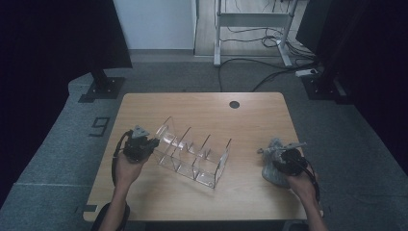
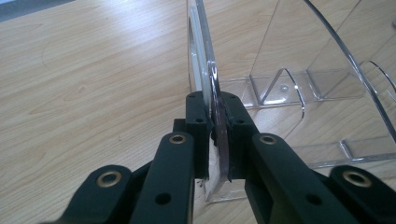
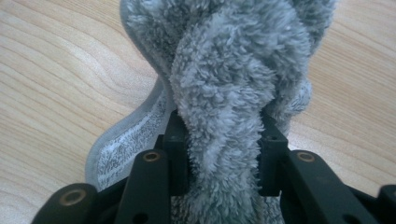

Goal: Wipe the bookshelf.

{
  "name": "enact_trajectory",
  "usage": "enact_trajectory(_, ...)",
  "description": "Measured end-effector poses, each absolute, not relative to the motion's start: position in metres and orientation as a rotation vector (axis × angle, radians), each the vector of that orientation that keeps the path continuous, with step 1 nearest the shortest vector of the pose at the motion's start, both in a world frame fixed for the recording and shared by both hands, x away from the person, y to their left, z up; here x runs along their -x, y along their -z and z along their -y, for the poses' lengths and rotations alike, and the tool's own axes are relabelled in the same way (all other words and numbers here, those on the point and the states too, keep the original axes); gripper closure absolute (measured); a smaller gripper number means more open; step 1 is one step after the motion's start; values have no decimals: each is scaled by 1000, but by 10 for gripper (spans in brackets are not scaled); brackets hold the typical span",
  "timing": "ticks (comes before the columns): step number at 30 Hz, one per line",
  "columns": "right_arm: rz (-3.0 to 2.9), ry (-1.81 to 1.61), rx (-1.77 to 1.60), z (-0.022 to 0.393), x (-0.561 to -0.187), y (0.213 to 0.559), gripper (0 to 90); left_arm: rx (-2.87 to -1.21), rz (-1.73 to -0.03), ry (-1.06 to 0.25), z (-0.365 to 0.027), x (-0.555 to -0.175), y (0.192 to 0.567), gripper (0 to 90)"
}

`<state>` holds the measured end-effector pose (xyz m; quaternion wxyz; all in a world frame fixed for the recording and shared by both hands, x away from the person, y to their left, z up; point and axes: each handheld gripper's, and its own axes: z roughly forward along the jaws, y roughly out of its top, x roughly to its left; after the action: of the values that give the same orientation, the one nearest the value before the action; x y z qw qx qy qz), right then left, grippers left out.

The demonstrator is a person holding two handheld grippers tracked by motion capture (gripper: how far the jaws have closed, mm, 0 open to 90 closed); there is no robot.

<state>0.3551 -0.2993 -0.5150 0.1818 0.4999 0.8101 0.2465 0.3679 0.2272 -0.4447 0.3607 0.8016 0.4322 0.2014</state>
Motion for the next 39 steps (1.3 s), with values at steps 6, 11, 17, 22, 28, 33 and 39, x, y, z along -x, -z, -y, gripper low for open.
enact_trajectory(6,-2281,-708,-1421,301,-353,513,667,-2062,-1113,-521,-228,-368,445,845)
enact_trajectory(11,-2271,-715,-1413,302,-350,511,669,-2059,-1108,-516,-229,-369,446,846)
enact_trajectory(17,-2256,-743,-1400,303,-347,505,673,-2057,-1108,-513,-229,-369,446,844)
enact_trajectory(22,-2241,-784,-1391,305,-343,499,674,-2064,-1109,-506,-229,-370,445,842)
enact_trajectory(28,-2228,-843,-1369,303,-339,490,673,-2064,-1111,-499,-229,-371,445,839)
enact_trajectory(33,-2230,-886,-1336,299,-335,482,673,-2065,-1114,-495,-229,-371,445,839)
enact_trajectory(39,-2237,-942,-1294,291,-332,471,672,-2072,-1117,-492,-229,-371,445,839)
